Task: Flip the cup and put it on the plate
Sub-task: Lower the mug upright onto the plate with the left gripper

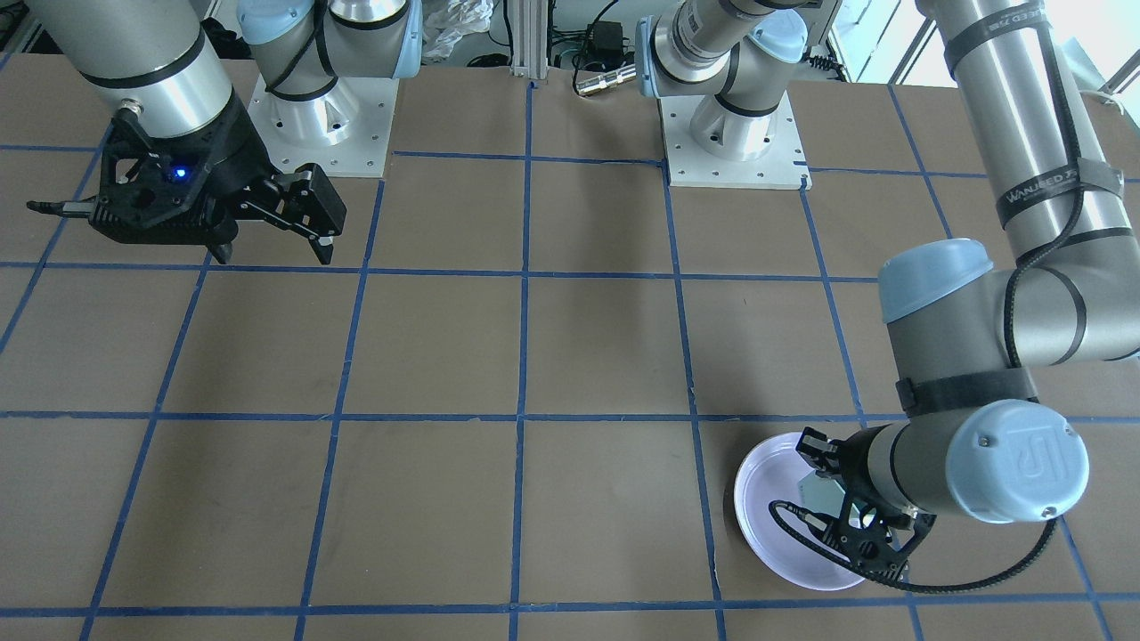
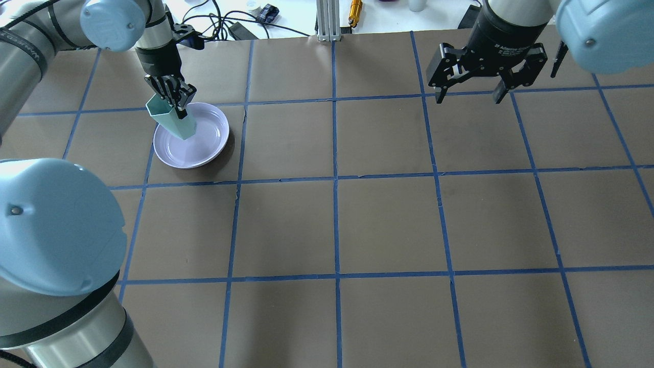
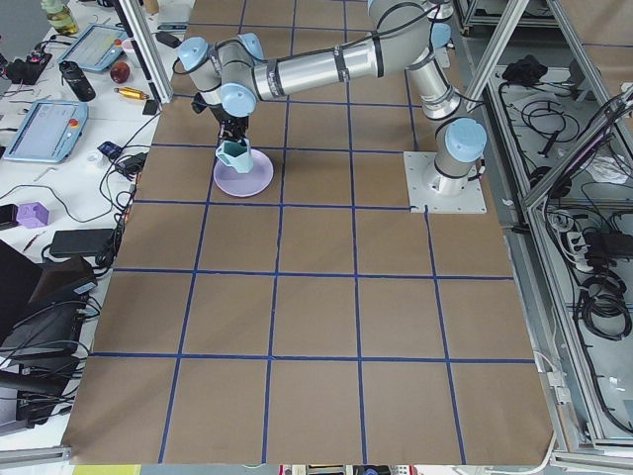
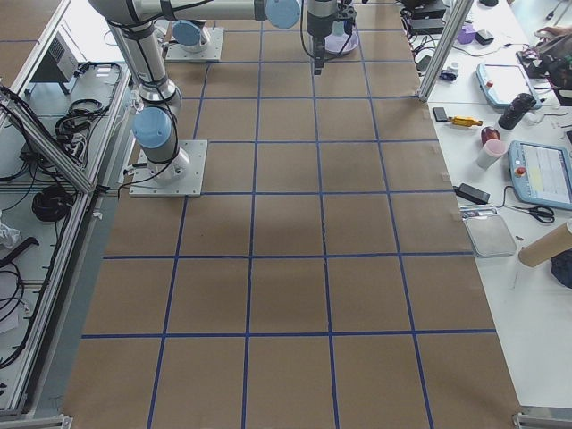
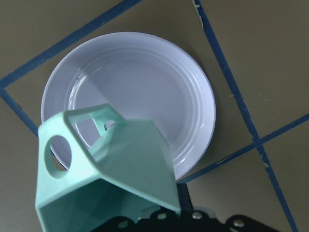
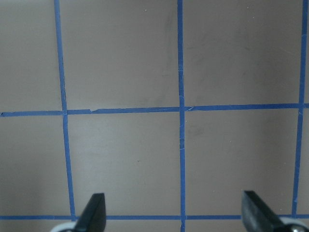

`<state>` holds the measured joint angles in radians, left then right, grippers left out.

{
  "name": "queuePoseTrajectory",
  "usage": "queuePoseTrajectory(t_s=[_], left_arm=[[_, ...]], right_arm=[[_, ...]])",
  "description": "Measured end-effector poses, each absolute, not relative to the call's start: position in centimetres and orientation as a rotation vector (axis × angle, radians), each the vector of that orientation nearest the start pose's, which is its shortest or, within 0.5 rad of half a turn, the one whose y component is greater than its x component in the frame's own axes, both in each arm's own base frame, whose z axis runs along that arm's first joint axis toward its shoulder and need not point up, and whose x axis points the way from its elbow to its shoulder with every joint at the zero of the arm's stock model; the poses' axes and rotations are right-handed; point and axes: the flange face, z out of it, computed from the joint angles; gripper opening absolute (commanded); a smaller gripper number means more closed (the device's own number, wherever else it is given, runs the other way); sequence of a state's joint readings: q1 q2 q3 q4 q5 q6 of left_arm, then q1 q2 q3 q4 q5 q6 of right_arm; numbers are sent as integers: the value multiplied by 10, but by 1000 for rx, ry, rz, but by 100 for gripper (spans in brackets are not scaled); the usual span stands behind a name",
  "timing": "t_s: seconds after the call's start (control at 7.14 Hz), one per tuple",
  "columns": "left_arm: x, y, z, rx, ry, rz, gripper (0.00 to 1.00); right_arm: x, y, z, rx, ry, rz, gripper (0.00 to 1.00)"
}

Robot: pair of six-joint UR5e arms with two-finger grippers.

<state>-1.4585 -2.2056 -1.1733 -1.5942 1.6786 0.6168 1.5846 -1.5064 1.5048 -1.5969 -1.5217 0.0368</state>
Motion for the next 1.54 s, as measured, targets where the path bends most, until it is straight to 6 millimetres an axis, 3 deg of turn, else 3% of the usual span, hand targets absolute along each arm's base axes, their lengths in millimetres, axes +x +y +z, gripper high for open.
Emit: queuePoseTrajectory(t_s=[0.56,1.12,1.26,1.4,1.54], left_arm=[[-63,-720,262,787,2980,460,0],[-67,-721,253,793,2945,475,0],[-66,-720,253,793,2941,477,4],[-66,-720,251,794,2939,481,42],[-65,-720,249,794,2940,488,90]], right_arm=[[145,-520,491,35,3091,-41,100],[145,-520,491,34,3091,-41,100],[145,-520,491,35,3091,-41,100],[145,-520,491,35,3091,-41,100],[145,-520,491,35,3091,-41,100]])
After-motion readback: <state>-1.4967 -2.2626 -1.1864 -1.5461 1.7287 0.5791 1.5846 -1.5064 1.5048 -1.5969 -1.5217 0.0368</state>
